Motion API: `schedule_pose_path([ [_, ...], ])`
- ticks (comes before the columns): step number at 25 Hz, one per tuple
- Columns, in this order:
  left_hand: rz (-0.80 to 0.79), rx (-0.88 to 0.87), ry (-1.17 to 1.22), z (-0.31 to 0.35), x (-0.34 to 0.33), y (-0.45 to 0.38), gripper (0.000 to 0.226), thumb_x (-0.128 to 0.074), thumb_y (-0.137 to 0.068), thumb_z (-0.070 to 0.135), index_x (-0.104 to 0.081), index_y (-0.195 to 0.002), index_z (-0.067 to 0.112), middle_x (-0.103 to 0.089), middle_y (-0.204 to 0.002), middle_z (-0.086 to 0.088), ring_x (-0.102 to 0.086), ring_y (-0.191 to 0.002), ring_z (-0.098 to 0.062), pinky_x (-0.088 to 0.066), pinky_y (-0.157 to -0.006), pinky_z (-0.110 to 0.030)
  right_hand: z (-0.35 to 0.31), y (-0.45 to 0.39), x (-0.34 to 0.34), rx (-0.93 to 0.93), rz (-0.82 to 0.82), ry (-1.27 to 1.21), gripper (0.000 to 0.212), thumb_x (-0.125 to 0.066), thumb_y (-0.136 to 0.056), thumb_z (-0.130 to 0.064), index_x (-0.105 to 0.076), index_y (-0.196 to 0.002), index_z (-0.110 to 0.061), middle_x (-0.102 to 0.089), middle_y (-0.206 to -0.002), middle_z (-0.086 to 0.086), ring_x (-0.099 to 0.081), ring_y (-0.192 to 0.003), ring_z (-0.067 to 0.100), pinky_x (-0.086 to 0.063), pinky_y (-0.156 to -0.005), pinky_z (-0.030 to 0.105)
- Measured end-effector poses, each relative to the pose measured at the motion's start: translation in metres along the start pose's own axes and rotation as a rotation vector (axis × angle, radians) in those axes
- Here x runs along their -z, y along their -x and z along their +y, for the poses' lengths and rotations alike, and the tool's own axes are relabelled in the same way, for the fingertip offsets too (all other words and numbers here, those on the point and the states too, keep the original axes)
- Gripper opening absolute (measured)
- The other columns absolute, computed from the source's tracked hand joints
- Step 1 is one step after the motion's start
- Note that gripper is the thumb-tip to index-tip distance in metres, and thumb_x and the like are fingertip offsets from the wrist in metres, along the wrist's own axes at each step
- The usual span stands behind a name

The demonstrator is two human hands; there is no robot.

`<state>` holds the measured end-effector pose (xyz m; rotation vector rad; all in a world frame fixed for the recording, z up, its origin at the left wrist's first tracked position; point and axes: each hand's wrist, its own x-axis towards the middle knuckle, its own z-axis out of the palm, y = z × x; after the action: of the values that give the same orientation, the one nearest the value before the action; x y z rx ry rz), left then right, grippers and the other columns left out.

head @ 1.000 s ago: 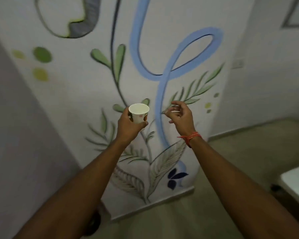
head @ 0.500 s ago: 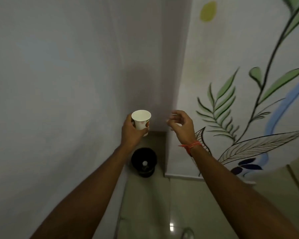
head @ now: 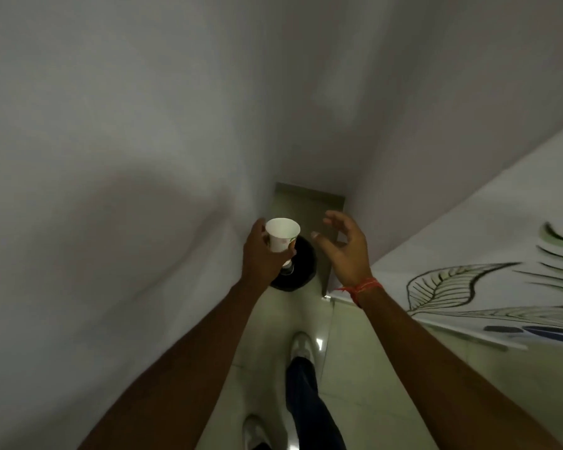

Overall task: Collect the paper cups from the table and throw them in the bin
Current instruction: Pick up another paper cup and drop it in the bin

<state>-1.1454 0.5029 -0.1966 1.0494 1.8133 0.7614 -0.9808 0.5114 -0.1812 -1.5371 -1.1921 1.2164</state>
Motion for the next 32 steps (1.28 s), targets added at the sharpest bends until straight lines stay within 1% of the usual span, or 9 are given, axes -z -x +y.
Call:
schedule_pose_path([
  [3,0.047,0.074,0.001,-0.025,-0.012,-0.038,0.098,-0.088,-0.067,0.026,-0.033,-0.148,0.014,-0.046,-0.148,-0.01,-0.05,-0.13,-0.025,-0.044,-0.107,-0.041,0.033,-0.035,-0.013,-0.036,0.007,-0.009,0.049,-0.074,-0.083,-0.011,-0.057,-0.128,-0.014,-0.059,-0.13,0.002,-0.054,-0.123,0.011,-0.046,-0.098,0.019],
  [6,0.078,0.083,0.066,-0.037,-0.005,-0.049,0.076,-0.082,-0.075,0.025,-0.044,-0.14,0.018,-0.056,-0.134,-0.008,-0.055,-0.119,-0.022,-0.048,-0.101,-0.036,0.044,-0.052,-0.021,-0.034,0.01,-0.02,0.049,-0.075,-0.082,-0.011,-0.057,-0.128,-0.01,-0.06,-0.13,0.007,-0.054,-0.124,0.017,-0.043,-0.106,0.028],
  [11,0.043,-0.042,0.138,0.005,0.027,-0.023,0.047,-0.078,-0.079,0.021,-0.058,-0.123,0.02,-0.066,-0.108,-0.001,-0.065,-0.098,-0.016,-0.052,-0.085,-0.024,-0.005,-0.032,-0.015,0.062,0.011,-0.046,0.048,-0.074,-0.081,-0.009,-0.056,-0.126,-0.011,-0.06,-0.127,0.01,-0.056,-0.12,0.021,-0.046,-0.103,0.03],
  [15,-0.014,-0.246,0.199,0.082,0.053,0.031,0.036,-0.075,-0.08,0.011,-0.064,-0.114,0.014,-0.069,-0.091,0.003,-0.066,-0.084,-0.006,-0.052,-0.077,-0.018,-0.083,0.018,0.013,0.193,0.075,-0.052,0.053,-0.077,-0.08,-0.015,-0.056,-0.128,-0.007,-0.062,-0.124,0.011,-0.058,-0.114,0.023,-0.049,-0.095,0.028],
  [17,-0.052,-0.327,0.263,0.128,0.063,0.067,0.033,-0.073,-0.082,0.009,-0.064,-0.113,0.011,-0.068,-0.09,0.004,-0.065,-0.082,-0.003,-0.051,-0.072,-0.014,-0.129,0.053,0.039,0.294,0.122,-0.045,0.054,-0.076,-0.078,-0.023,-0.057,-0.127,-0.012,-0.062,-0.122,0.008,-0.059,-0.112,0.02,-0.051,-0.089,0.027],
  [21,-0.133,-0.535,0.365,0.232,0.066,0.147,0.029,-0.072,-0.082,0.011,-0.066,-0.111,0.011,-0.069,-0.095,-0.004,-0.066,-0.084,-0.012,-0.05,-0.069,-0.02,-0.223,0.133,0.119,0.492,0.264,-0.025,0.05,-0.075,-0.078,-0.023,-0.056,-0.124,-0.018,-0.063,-0.12,0.006,-0.061,-0.107,0.018,-0.053,-0.076,0.021],
  [25,-0.329,-0.755,0.414,0.343,0.029,0.245,0.028,-0.072,-0.077,0.016,-0.065,-0.105,0.017,-0.069,-0.09,-0.004,-0.068,-0.086,-0.018,-0.054,-0.077,-0.027,-0.293,0.208,0.239,0.595,0.523,-0.03,0.048,-0.076,-0.077,-0.024,-0.059,-0.122,-0.017,-0.066,-0.115,0.005,-0.065,-0.102,0.017,-0.054,-0.075,0.02],
  [28,-0.453,-0.872,0.431,0.408,-0.022,0.307,0.029,-0.073,-0.072,0.021,-0.066,-0.1,0.024,-0.069,-0.089,-0.001,-0.068,-0.083,-0.018,-0.054,-0.079,-0.031,-0.309,0.259,0.331,0.628,0.701,-0.023,0.049,-0.077,-0.076,-0.025,-0.06,-0.121,-0.015,-0.066,-0.113,0.007,-0.066,-0.099,0.02,-0.056,-0.081,0.029],
  [32,-0.627,-0.998,0.41,0.468,-0.123,0.384,0.028,-0.074,-0.073,0.025,-0.066,-0.099,0.029,-0.071,-0.093,-0.001,-0.068,-0.081,-0.019,-0.055,-0.078,-0.037,-0.297,0.325,0.457,0.631,0.941,0.031,0.05,-0.077,-0.075,-0.029,-0.061,-0.12,-0.014,-0.066,-0.112,0.008,-0.066,-0.098,0.024,-0.058,-0.082,0.04],
])
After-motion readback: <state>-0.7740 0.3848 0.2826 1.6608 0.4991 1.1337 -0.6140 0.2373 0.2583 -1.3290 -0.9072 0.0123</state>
